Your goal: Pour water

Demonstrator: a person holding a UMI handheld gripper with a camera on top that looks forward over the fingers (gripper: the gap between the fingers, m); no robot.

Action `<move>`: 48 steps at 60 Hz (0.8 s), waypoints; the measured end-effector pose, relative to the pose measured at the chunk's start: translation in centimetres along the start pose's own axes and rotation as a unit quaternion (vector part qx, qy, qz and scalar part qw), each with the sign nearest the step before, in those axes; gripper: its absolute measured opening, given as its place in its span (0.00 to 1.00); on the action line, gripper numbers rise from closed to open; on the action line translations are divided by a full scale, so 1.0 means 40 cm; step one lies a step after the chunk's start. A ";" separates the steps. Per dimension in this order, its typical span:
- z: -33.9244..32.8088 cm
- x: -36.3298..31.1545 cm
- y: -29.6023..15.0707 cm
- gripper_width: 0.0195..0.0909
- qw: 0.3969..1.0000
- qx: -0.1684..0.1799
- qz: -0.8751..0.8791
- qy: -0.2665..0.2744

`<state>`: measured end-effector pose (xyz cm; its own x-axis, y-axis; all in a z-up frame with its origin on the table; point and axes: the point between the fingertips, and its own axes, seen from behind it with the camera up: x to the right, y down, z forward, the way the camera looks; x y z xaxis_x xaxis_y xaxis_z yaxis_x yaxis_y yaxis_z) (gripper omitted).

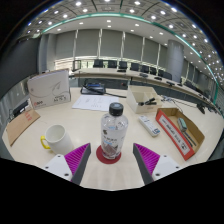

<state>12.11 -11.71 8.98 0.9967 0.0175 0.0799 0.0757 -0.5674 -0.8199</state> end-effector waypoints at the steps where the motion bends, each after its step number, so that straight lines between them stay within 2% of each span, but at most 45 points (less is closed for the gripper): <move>1: -0.024 -0.008 -0.002 0.94 1.000 -0.004 0.003 0.003; 7: -0.174 -0.070 -0.014 0.93 1.000 -0.023 0.017 0.006; 16: -0.385 -0.176 -0.039 0.93 0.999 -0.028 0.024 0.018; 27: -0.554 -0.311 -0.021 0.93 0.999 -0.033 0.032 0.015; 48: -0.627 -0.382 0.003 0.93 0.999 -0.042 0.024 0.015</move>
<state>-3.88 -32.70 21.87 0.9976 -0.0341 0.0598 0.0247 -0.6338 -0.7731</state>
